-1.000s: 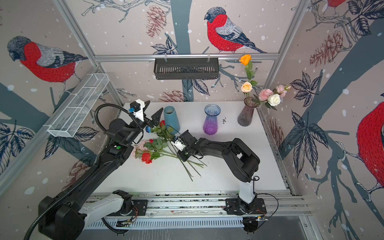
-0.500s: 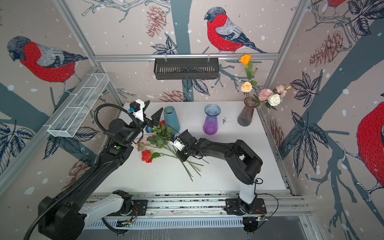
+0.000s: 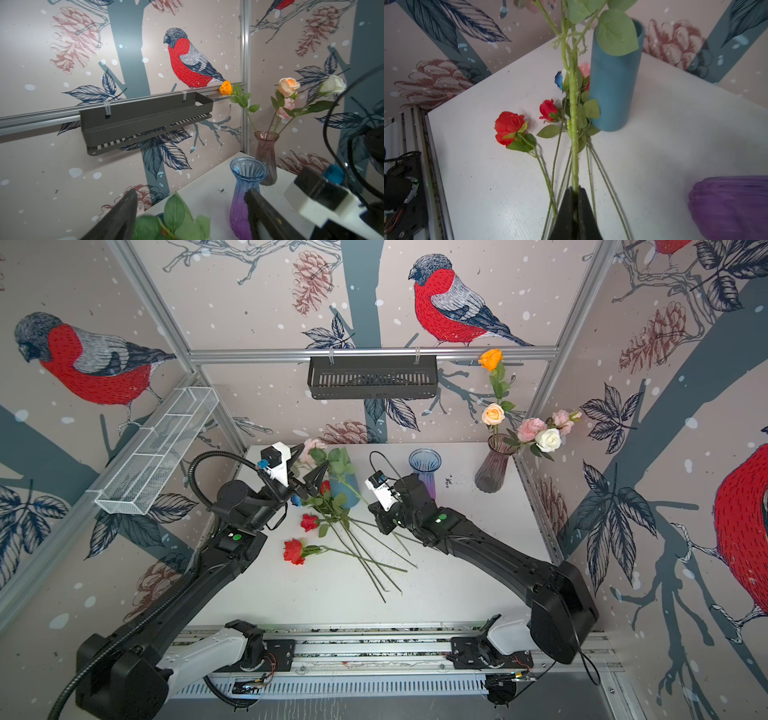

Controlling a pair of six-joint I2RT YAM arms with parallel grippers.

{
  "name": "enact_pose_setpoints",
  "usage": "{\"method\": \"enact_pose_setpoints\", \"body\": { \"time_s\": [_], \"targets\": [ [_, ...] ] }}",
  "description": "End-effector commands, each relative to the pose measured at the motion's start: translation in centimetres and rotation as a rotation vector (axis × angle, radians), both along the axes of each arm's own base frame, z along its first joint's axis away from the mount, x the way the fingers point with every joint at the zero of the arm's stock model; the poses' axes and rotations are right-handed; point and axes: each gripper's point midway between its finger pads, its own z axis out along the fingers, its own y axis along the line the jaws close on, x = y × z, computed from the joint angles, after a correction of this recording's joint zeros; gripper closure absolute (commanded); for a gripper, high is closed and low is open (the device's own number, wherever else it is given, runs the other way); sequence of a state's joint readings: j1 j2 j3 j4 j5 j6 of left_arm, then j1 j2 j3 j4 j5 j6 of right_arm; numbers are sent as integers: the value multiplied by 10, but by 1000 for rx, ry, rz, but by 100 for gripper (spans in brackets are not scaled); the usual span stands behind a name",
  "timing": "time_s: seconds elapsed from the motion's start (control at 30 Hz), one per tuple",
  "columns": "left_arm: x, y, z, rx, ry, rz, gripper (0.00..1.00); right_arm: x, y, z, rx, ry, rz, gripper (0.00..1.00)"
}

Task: Arrange the flowers into the vase
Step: 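Lift the pink carnations up while the left gripper reaches to grasp the stem, then carry the carnations toward the blue-purple vase with the left gripper while the right withdraws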

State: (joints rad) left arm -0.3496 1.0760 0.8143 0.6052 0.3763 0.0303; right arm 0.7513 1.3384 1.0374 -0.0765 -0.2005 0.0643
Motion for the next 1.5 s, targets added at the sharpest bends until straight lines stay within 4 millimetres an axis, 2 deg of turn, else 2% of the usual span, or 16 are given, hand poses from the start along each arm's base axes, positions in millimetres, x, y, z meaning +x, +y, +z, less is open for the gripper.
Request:
{"method": "enact_pose_setpoints", "body": {
  "time_s": [0.0,0.07,0.13,0.23,0.37,0.47,0.57,0.7,0.8,0.97,1.17,1.23,1.4,1.47],
  "targets": [
    [-43,-24,23,7,-157,-242,18,0,-12,64,163,-178,-48,97],
    [-59,-35,22,31,-185,-354,17,-8,-22,91,232,-264,-58,97],
    [-65,-40,21,28,-177,-419,16,-18,-30,114,301,-341,-55,97],
    [-68,-47,17,30,-153,-492,16,-41,-30,135,377,-450,27,97],
    [-69,-52,15,27,-132,-543,16,-75,-17,140,410,-598,159,98],
    [-69,-54,13,31,-123,-554,16,-84,-7,137,417,-625,208,98],
    [-70,-56,12,41,-124,-565,20,-84,2,137,432,-630,228,98],
    [-71,-60,10,57,-112,-586,33,-81,7,150,455,-656,225,98],
    [-73,-61,10,61,-111,-599,34,-74,9,155,438,-687,206,99],
    [-75,-63,11,63,-110,-605,34,-65,23,151,421,-690,226,99],
    [-76,-64,11,74,-110,-603,47,-62,32,147,456,-666,243,99],
    [-76,-65,11,76,-110,-603,51,-56,38,135,440,-642,245,99],
    [-77,-65,13,82,-115,-603,71,-53,37,130,440,-621,230,99],
    [-76,-65,12,85,-111,-601,84,-52,35,130,444,-614,218,99]
  ]
}}
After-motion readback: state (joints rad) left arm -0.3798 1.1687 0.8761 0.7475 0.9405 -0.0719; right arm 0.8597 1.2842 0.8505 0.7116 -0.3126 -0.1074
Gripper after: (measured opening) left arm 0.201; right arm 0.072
